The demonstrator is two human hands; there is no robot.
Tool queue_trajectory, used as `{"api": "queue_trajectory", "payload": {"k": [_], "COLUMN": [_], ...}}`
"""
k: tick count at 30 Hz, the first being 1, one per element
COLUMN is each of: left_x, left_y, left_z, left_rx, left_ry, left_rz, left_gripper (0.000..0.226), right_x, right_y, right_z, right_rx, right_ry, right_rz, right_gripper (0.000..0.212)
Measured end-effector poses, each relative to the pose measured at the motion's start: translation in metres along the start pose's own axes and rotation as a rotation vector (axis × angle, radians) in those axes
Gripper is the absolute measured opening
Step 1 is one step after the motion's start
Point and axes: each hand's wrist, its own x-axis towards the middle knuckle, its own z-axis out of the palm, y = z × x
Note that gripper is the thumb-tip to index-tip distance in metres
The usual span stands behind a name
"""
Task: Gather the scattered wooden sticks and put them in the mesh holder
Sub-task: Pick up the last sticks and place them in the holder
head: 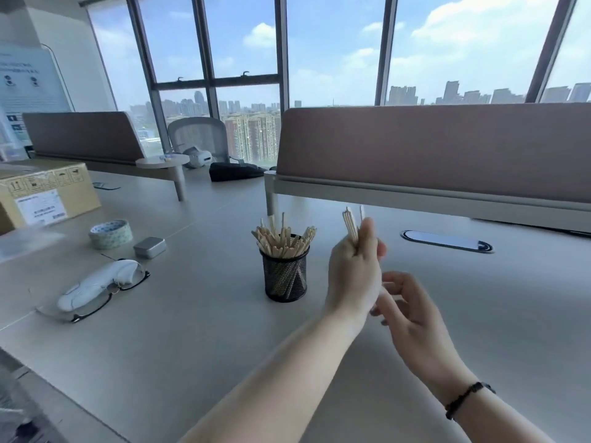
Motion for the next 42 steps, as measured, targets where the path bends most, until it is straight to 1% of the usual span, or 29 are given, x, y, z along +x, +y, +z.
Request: {"api": "queue_trajectory", "payload": {"k": [1,3,5,6,7,9,11,14,15,17,18,19,20,22,23,24,28,30,31,32,34,35,36,38,39,41,42], "left_x": [0.009,0.028,0.050,0.061,0.072,0.093,0.111,0.126,0.127,0.125,0.125,0.124,0.125,0.126,0.126,0.126,0.131,0.134,0.134,0.133,0.126,0.125,0.124,0.123,0.123,0.121,0.119], "left_y": [0.009,0.035,0.063,0.074,0.082,0.086,0.076,0.051,0.045,0.036,0.034,0.033,0.032,0.031,0.031,0.032,0.041,0.046,0.048,0.049,0.047,0.042,0.037,0.033,0.032,0.036,0.039], "left_z": [-0.010,-0.033,-0.057,-0.068,-0.078,-0.092,-0.101,-0.108,-0.109,-0.111,-0.111,-0.112,-0.113,-0.116,-0.119,-0.122,-0.137,-0.139,-0.138,-0.137,-0.134,-0.133,-0.131,-0.128,-0.126,-0.124,-0.123], "left_rx": [-0.021,-0.106,-0.118,-0.077,-0.033,0.031,0.063,0.260,0.335,0.469,0.534,0.588,0.628,0.696,0.726,0.749,0.861,0.969,1.013,1.044,1.071,1.103,1.146,1.218,1.229,1.152,1.075], "left_ry": [0.010,0.012,0.050,0.082,0.104,0.115,0.076,0.037,0.025,-0.002,-0.015,-0.028,-0.043,-0.047,-0.036,-0.023,0.019,-0.054,-0.139,-0.240,-0.408,-0.463,-0.493,-0.525,-0.546,-0.584,-0.570], "left_rz": [0.076,0.196,0.269,0.292,0.292,0.209,0.110,0.090,0.106,0.155,0.185,0.215,0.240,0.288,0.311,0.328,0.449,0.477,0.449,0.376,0.169,0.077,0.021,-0.029,-0.031,-0.010,0.022], "left_gripper": [0.053,0.052,0.055,0.058,0.062,0.066,0.062,0.053,0.055,0.059,0.059,0.056,0.051,0.031,0.022,0.017,0.030,0.031,0.035,0.040,0.045,0.044,0.043,0.046,0.043,0.036,0.044], "right_x": [-0.002,-0.007,-0.007,-0.007,-0.005,-0.002,-0.002,-0.004,-0.004,-0.004,-0.003,-0.004,-0.003,-0.004,-0.004,-0.004,-0.005,-0.006,-0.006,-0.007,-0.007,-0.008,-0.008,-0.009,-0.009,-0.009,-0.009], "right_y": [0.004,0.012,0.016,0.017,0.018,0.021,0.022,0.022,0.020,0.020,0.021,0.022,0.021,0.020,0.020,0.020,0.020,0.020,0.019,0.019,0.018,0.018,0.017,0.017,0.017,0.017,0.017], "right_z": [0.005,0.010,0.009,0.007,0.006,0.004,0.003,0.002,0.001,0.000,0.000,-0.001,-0.001,0.000,0.001,0.002,0.002,0.001,0.001,0.000,-0.001,-0.001,-0.002,-0.003,-0.003,-0.003,-0.004], "right_rx": [-0.066,-0.195,-0.206,-0.183,-0.150,-0.089,-0.060,-0.076,-0.086,-0.110,-0.122,-0.130,-0.132,-0.139,-0.146,-0.153,-0.173,-0.195,-0.207,-0.215,-0.223,-0.224,-0.226,-0.230,-0.232,-0.232,-0.231], "right_ry": [-0.069,-0.170,-0.184,-0.167,-0.140,-0.098,-0.089,-0.101,-0.104,-0.106,-0.108,-0.111,-0.114,-0.116,-0.118,-0.120,-0.119,-0.117,-0.118,-0.119,-0.121,-0.122,-0.121,-0.118,-0.115,-0.111,-0.110], "right_rz": [-0.011,-0.031,-0.038,-0.034,-0.017,0.019,0.047,0.062,0.060,0.057,0.057,0.057,0.055,0.051,0.050,0.050,0.037,0.030,0.029,0.030,0.032,0.032,0.032,0.029,0.027,0.025,0.026], "right_gripper": [0.038,0.046,0.045,0.042,0.038,0.035,0.036,0.037,0.042,0.060,0.065,0.063,0.055,0.035,0.029,0.028,0.032,0.036,0.039,0.040,0.042,0.043,0.043,0.043,0.043,0.042,0.041]}}
